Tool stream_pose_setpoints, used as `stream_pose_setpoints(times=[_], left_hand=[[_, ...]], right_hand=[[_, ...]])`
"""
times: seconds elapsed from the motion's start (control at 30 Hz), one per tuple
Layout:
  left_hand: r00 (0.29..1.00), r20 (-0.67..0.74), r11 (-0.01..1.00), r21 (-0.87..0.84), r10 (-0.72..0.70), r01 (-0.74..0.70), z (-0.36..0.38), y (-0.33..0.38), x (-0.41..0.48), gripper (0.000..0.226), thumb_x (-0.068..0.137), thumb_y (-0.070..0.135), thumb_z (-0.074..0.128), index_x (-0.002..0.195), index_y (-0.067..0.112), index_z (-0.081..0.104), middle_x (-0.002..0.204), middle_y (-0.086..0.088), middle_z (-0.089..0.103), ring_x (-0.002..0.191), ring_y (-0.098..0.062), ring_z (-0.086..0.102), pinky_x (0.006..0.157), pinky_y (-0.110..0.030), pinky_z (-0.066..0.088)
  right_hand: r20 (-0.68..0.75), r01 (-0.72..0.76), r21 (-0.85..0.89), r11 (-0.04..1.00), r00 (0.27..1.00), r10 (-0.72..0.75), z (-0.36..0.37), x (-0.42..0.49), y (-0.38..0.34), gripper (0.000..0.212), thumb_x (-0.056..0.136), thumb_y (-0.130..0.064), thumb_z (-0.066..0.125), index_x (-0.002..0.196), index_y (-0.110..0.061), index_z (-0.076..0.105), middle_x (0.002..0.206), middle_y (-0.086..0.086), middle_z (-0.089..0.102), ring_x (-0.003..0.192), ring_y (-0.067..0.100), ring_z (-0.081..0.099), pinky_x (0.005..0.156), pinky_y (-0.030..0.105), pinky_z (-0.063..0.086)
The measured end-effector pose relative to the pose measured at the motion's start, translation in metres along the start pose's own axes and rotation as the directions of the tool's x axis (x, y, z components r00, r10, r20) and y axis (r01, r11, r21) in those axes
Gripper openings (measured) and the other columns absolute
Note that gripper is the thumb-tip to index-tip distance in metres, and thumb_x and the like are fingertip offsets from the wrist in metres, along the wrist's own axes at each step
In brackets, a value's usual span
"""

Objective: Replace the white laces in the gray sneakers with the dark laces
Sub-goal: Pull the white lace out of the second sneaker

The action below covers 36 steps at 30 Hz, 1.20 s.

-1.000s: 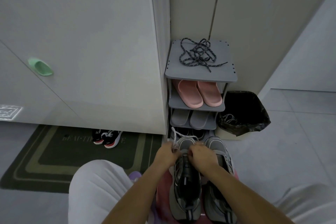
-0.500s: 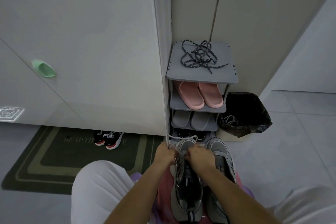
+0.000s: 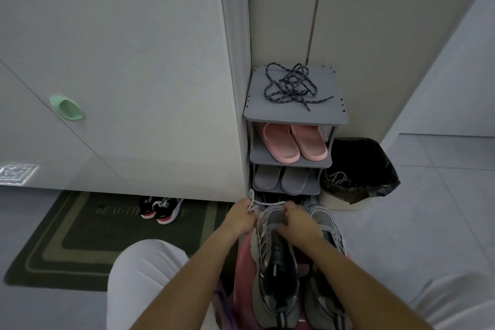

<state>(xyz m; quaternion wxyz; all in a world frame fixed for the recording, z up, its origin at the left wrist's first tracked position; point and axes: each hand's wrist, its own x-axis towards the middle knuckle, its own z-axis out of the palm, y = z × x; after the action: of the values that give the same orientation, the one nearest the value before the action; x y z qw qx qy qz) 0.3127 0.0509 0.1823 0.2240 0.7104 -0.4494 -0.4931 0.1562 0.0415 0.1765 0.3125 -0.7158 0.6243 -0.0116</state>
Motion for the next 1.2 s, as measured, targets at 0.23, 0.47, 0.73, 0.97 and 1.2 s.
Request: stream_pose_setpoints(times=[0.23,0.47,0.73,0.97,1.2], left_hand=[[0.938,0.164,0.916,0.22,0.306,-0.337,-0.031,0.068,-0.017,0.008,0.095,0.012,0.05,0.095,0.016,0.056,0.084,0.0,0.063,0.079,-0.016,0.06,0.068,-0.026,0.047],[0.905,0.03,0.905,-0.011,0.425,-0.425,-0.067,0.129,-0.044,0.012,0.098,0.008,0.04,0.1,0.01,0.051,0.074,0.001,0.054,0.067,-0.008,0.051,0.063,-0.019,0.045],[0.895,0.088,0.885,-0.222,0.437,-0.41,-0.064,0.153,-0.056,0.02,0.095,0.006,0.035,0.084,0.015,0.049,0.06,0.004,0.042,0.056,-0.01,0.041,0.058,-0.023,0.04],[0.92,-0.096,0.804,-0.457,0.38,-0.38,-0.07,0.166,-0.053,0.028,0.091,0.001,0.03,0.072,0.015,0.044,0.046,0.007,0.037,0.047,-0.009,0.035,0.049,-0.022,0.031],[0.949,-0.023,0.946,-0.085,0.313,-0.314,-0.038,0.128,-0.028,0.018,0.097,0.013,0.038,0.085,0.011,0.052,0.066,-0.001,0.049,0.055,-0.011,0.042,0.051,-0.022,0.035]], right_hand=[[-0.022,0.222,0.278,0.934,0.974,-0.225,-0.035,0.028,-0.014,0.041,0.071,-0.034,0.074,0.11,-0.035,0.062,0.119,0.007,0.043,0.106,0.015,0.044,0.088,0.031,0.046],[-0.117,0.103,0.487,0.867,0.992,-0.053,-0.059,0.027,-0.017,0.027,0.084,-0.011,0.067,0.071,-0.018,0.044,0.067,0.0,0.05,0.059,0.012,0.05,0.062,0.022,0.045],[-0.094,0.208,0.649,0.732,0.977,-0.193,-0.083,0.015,-0.03,0.052,0.079,-0.008,0.073,0.114,-0.036,0.047,0.066,0.003,0.048,0.059,0.011,0.05,0.062,0.02,0.046],[-0.117,0.171,0.583,0.794,0.985,-0.126,-0.091,0.005,-0.024,0.018,0.088,-0.012,0.063,0.089,0.006,0.064,0.064,0.004,0.058,0.052,0.005,0.052,0.05,0.011,0.042],[-0.269,0.282,0.712,0.643,0.956,-0.12,-0.127,-0.015,-0.021,0.026,0.082,-0.002,0.068,0.106,-0.006,0.06,0.073,0.002,0.061,0.056,0.001,0.06,0.056,0.014,0.051]])
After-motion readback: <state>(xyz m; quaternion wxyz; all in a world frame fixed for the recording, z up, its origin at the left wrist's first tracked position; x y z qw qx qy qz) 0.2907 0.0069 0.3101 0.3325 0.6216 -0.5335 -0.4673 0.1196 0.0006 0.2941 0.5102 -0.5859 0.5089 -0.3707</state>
